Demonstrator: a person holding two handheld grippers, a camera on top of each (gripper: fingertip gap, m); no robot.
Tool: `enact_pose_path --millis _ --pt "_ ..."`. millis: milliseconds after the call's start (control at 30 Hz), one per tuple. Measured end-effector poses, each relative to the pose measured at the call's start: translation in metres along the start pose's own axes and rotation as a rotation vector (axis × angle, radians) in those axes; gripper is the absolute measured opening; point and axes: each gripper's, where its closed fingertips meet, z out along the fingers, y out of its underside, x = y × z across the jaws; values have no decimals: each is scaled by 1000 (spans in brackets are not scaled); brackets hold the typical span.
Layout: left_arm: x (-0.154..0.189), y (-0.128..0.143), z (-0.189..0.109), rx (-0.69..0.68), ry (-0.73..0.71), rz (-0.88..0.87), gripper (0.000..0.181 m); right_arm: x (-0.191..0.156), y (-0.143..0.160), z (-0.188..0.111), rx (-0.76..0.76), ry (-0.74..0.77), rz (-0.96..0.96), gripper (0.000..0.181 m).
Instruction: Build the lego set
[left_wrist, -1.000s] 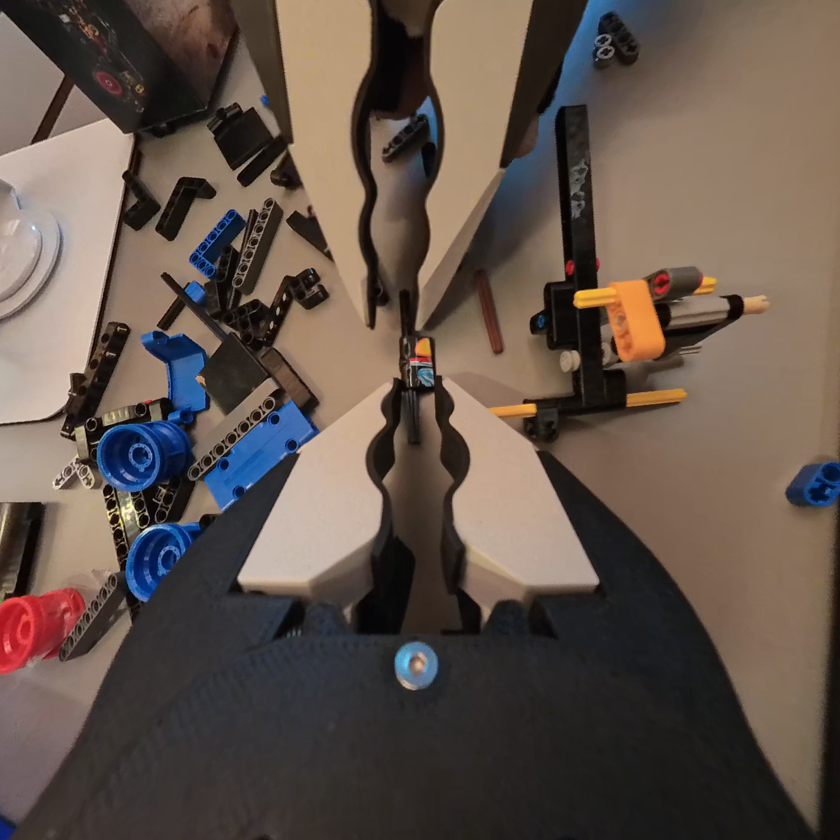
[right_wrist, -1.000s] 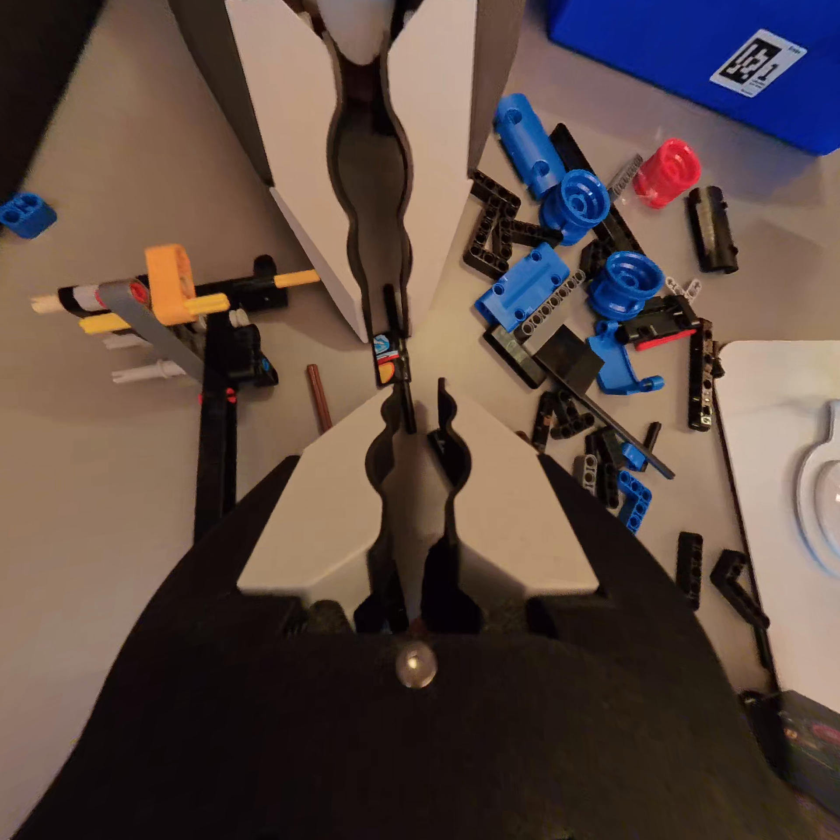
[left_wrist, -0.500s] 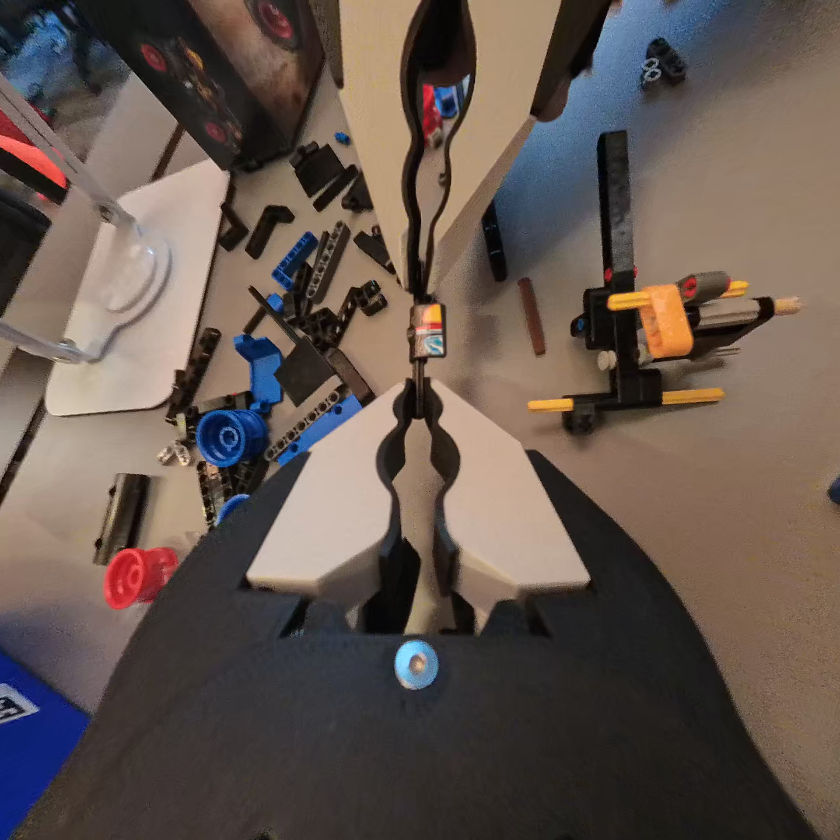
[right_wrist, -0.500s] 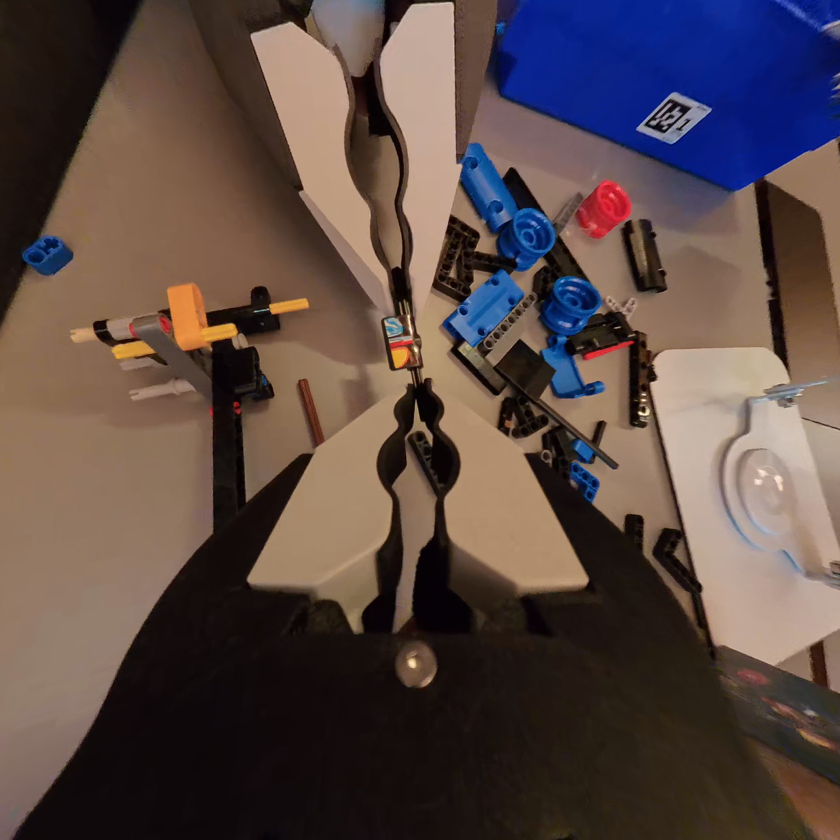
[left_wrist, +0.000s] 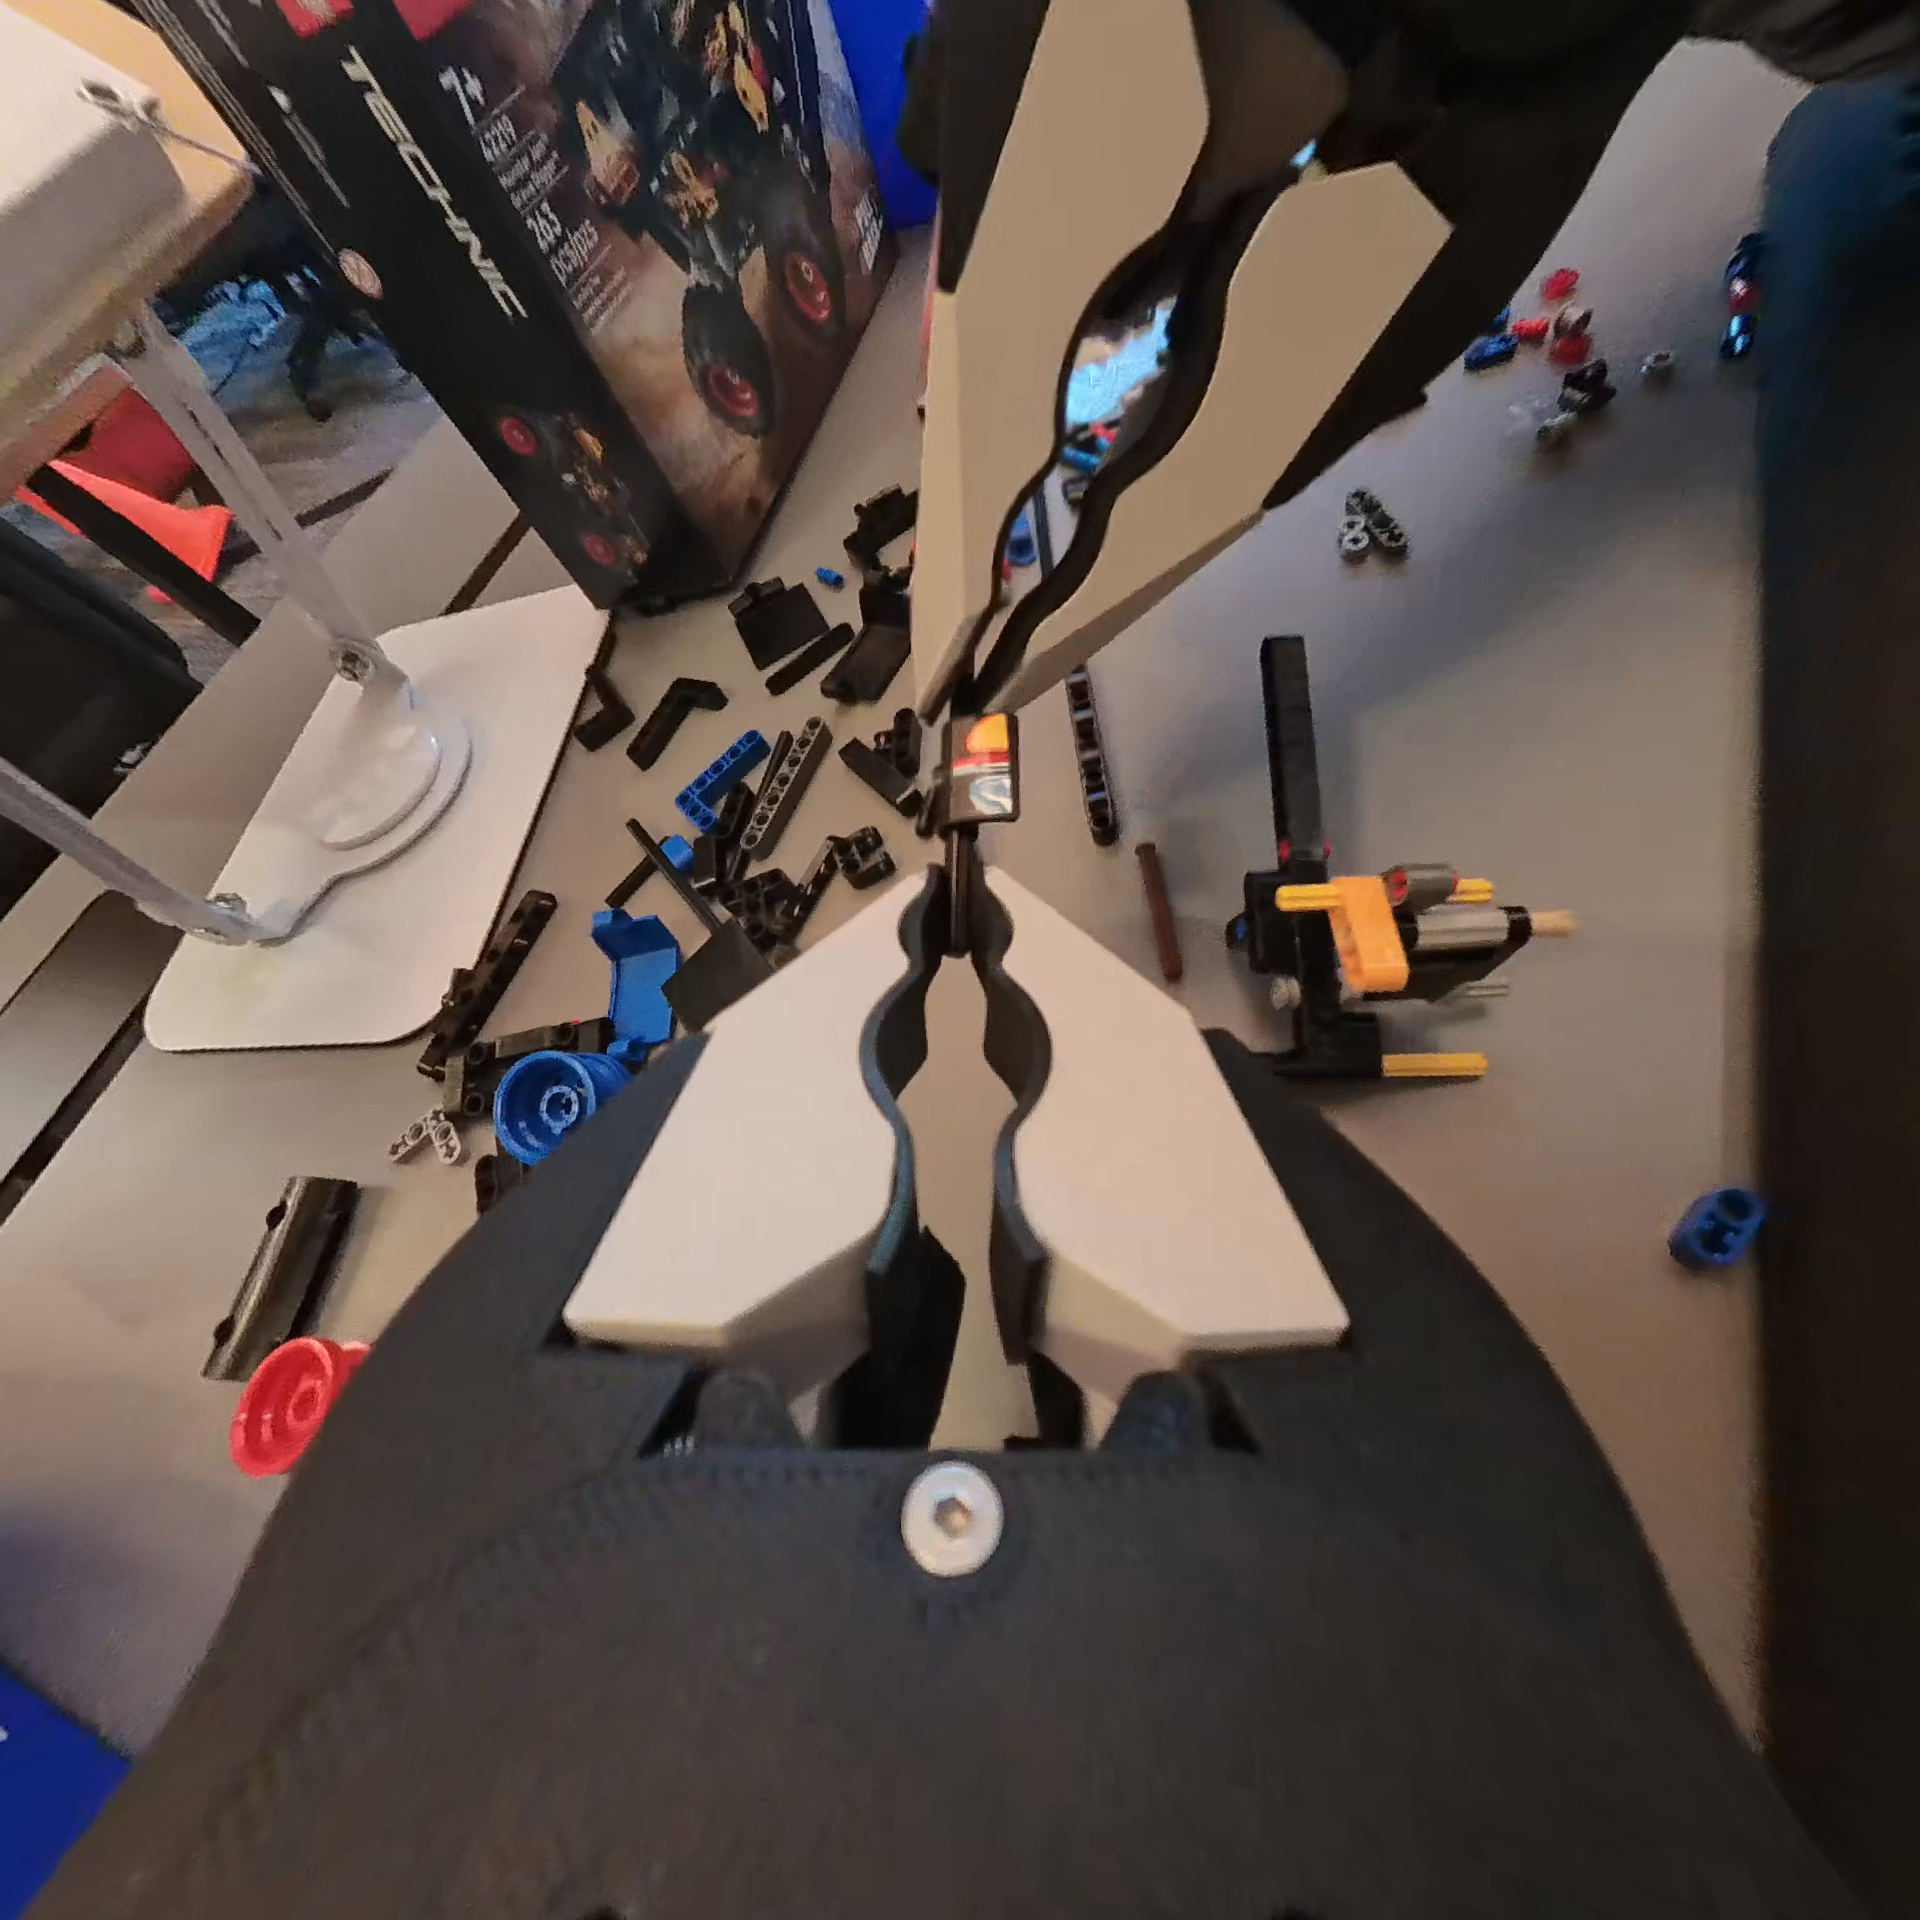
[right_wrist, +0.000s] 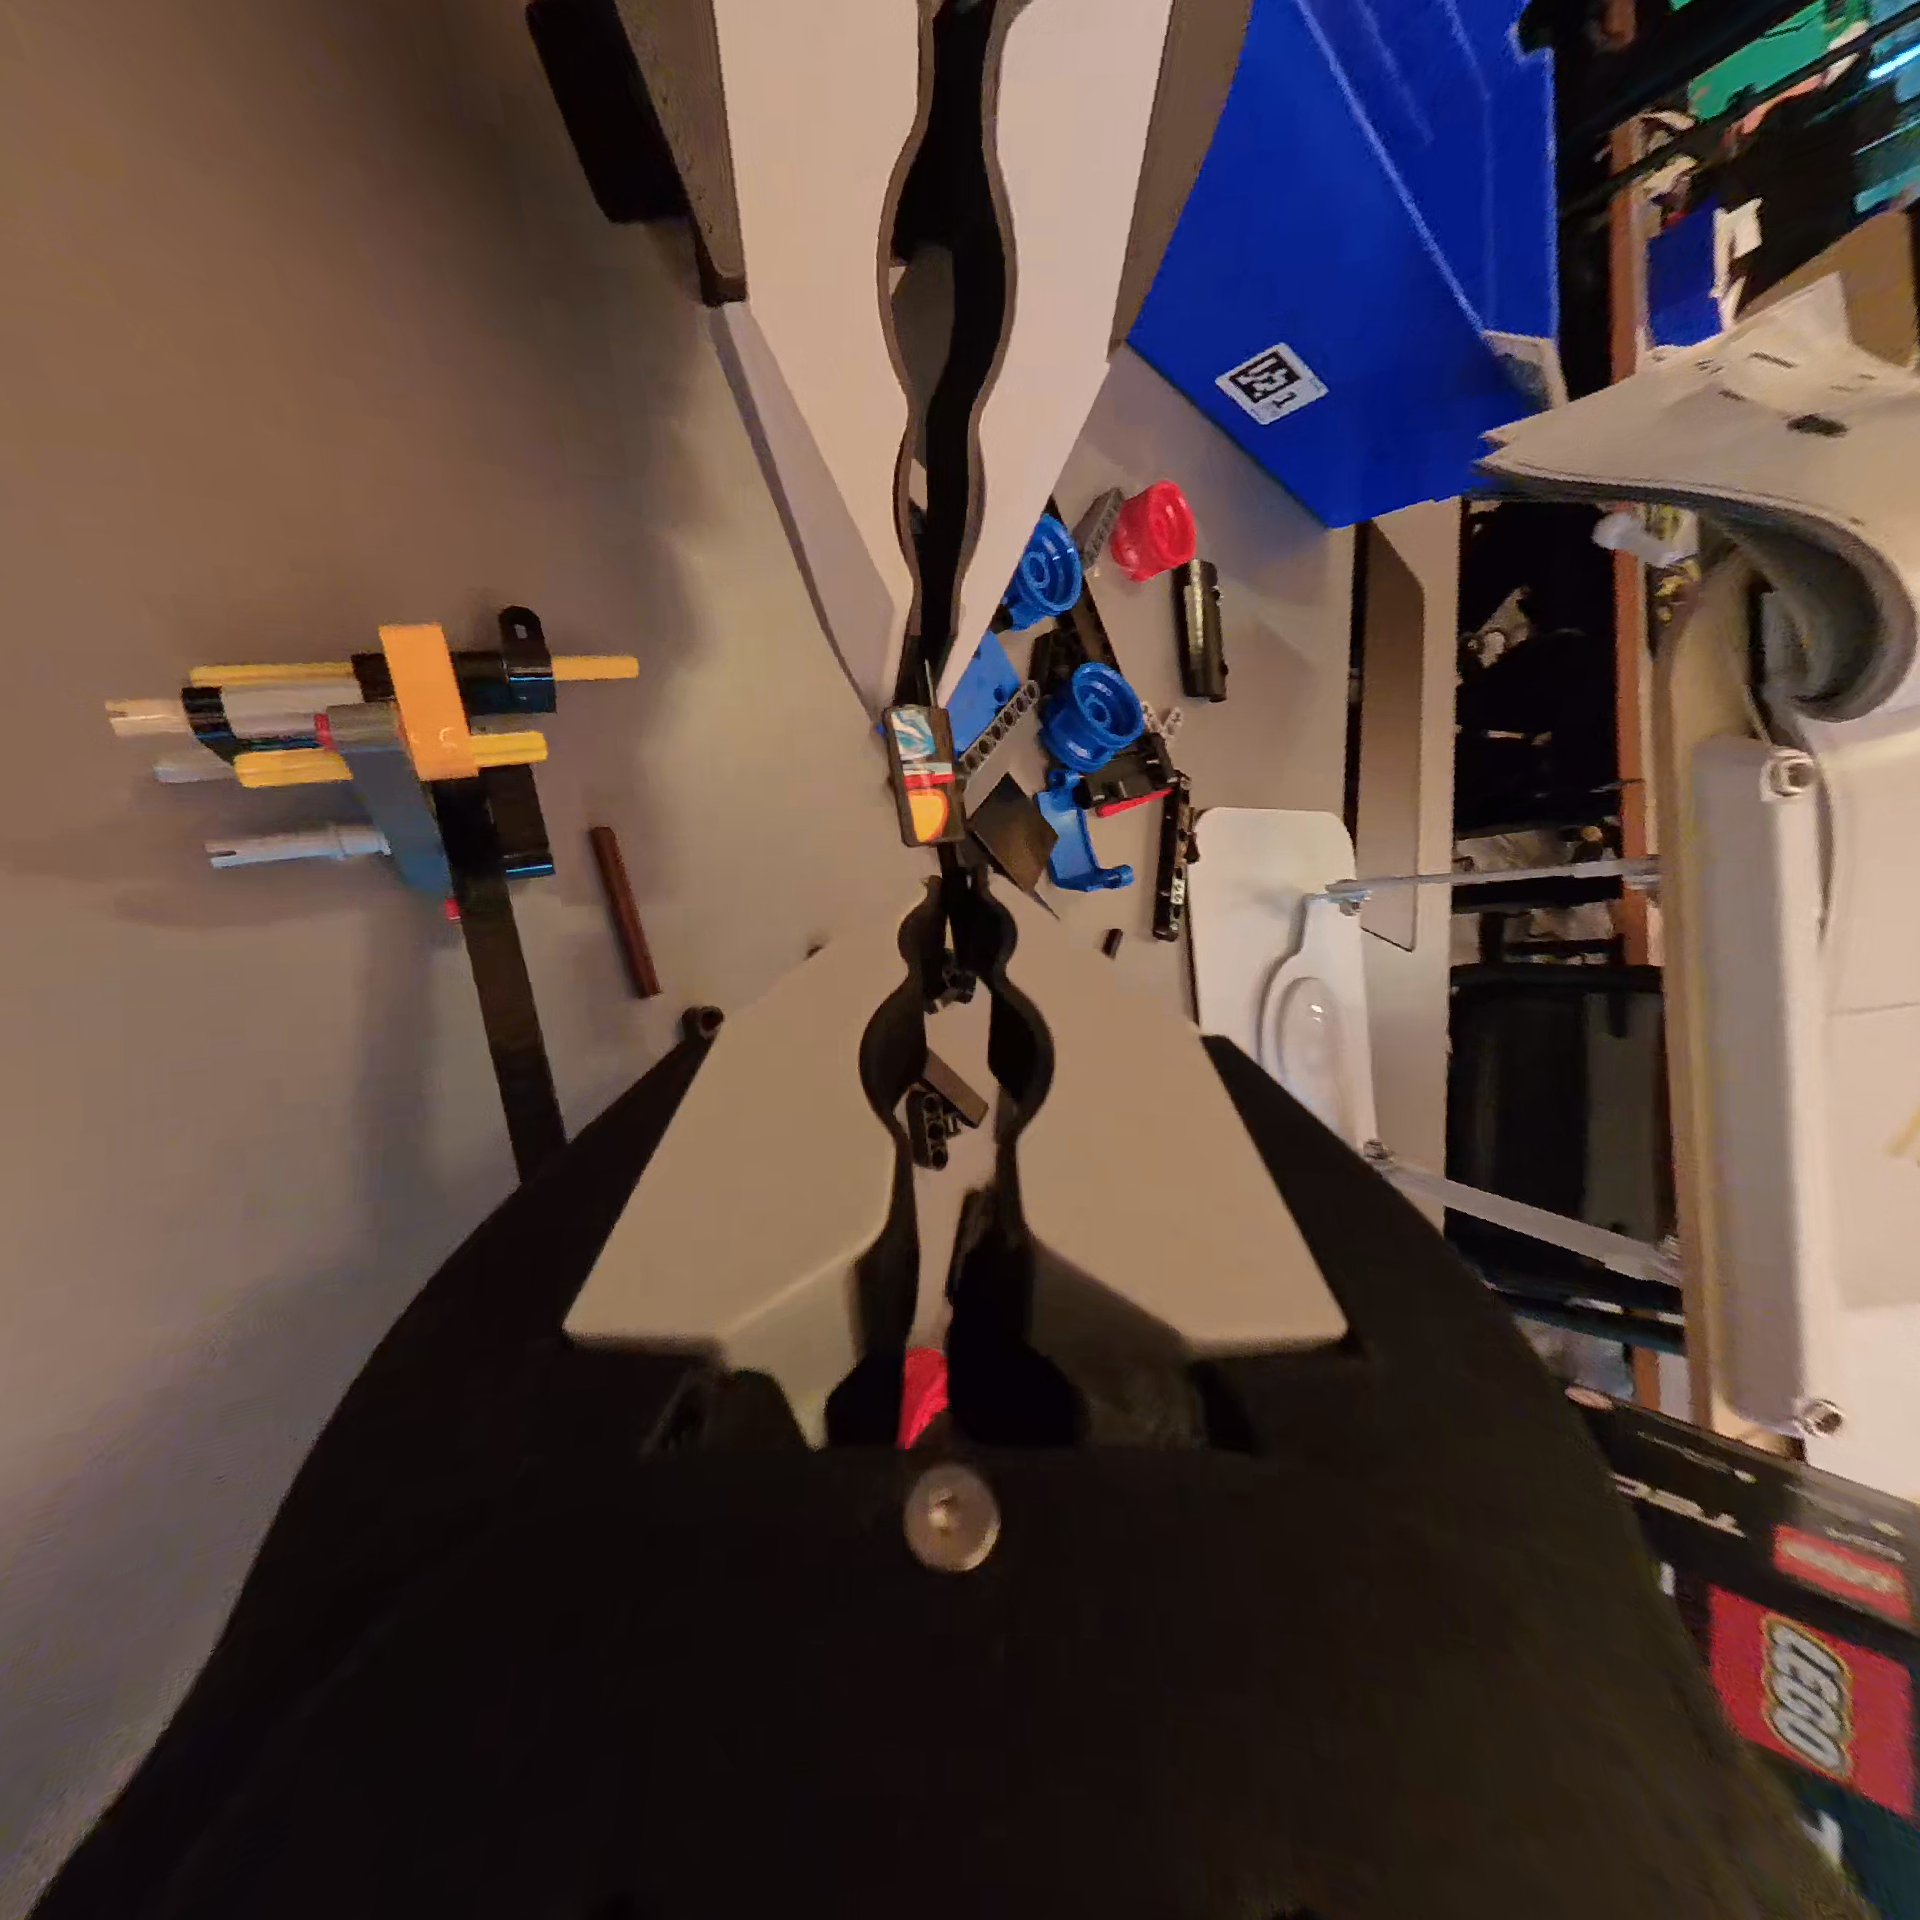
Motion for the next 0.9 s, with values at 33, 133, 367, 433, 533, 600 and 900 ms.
enact_pose_path --millis 33,133,367,433,533,600,900 --pt "-1 -4 -1 18 -5 1 3 1 -1 -2 0 9 6 1" --pt "-7 -15 -7 67 -64 32 12 8 0 -8 -19 62 2 1" --pt "-7 -30 -12 123 -131 135 3 20 -2 -21 -8 138 54 3" --pt "-8 -36 -14 143 -155 149 3 25 -4 -24 9 161 80 3" --pt "-9 -43 -18 161 -187 172 3 31 -7 -29 46 195 114 5" --pt "-10 -47 -20 170 -199 163 2 35 -9 -32 75 217 140 6" --pt "-35 -73 -43 212 -479 242 3 40 -10 -54 299 13 750 33"
